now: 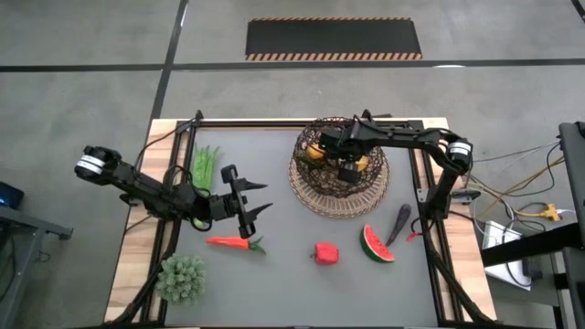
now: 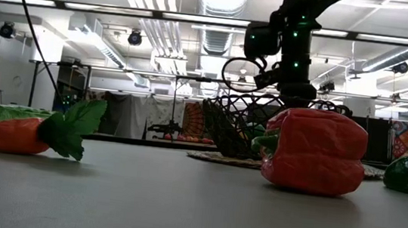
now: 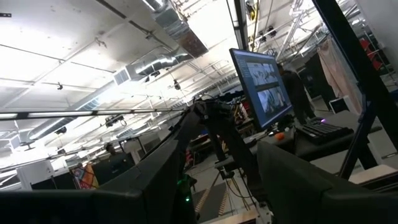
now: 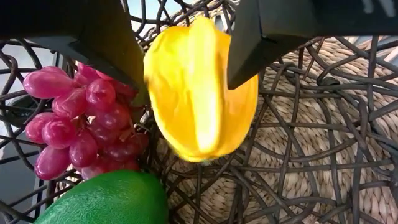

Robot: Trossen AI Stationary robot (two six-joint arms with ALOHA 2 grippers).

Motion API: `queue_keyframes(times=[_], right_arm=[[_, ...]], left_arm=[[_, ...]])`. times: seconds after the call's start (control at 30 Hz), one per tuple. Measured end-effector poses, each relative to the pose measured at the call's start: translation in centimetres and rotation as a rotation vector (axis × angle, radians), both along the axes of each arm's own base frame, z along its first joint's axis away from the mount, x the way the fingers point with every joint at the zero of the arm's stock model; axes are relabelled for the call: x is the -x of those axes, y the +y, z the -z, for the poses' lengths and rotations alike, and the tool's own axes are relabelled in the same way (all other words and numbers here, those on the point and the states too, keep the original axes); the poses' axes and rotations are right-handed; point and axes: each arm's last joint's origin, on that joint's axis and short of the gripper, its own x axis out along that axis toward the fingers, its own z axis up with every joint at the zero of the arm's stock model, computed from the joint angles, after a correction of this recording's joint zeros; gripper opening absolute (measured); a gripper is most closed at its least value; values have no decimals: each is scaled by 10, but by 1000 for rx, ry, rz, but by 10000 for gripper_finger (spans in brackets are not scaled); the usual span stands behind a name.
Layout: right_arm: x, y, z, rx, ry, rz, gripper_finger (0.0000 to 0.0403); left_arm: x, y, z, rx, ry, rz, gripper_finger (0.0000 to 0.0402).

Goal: Build produce basket
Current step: Put the yellow star fruit into the basket, then put the red bell pepper into the basket

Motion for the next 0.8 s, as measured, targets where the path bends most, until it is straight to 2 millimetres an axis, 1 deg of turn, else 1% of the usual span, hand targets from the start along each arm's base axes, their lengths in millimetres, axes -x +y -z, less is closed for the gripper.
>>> queue_keyframes(times=[0.13,0.23,0.33,0.43,0.5,0.6,0.7,0.8], right_arm=[[0,0,0,0,0,7,241],[0,0,-3,2,-5,8,247],[1,1,-17,13,-38,30,248],[3,8,-35,13,-56,63,249],[6,18,-46,12,-93,73,249],[9,39,-65,-17,-209,71,246],[10,67,-78,-54,-329,39,242],[11,100,-89,-74,-454,-31,240]], left_arm=[[0,0,0,1,-1,0,199],[0,0,0,1,-1,0,199],[0,0,0,1,-1,0,199],[0,0,-1,9,-3,7,199],[0,-2,2,10,16,21,199],[-1,-7,9,23,66,102,199],[-3,-10,15,70,111,191,199],[-6,-13,21,127,152,237,199]])
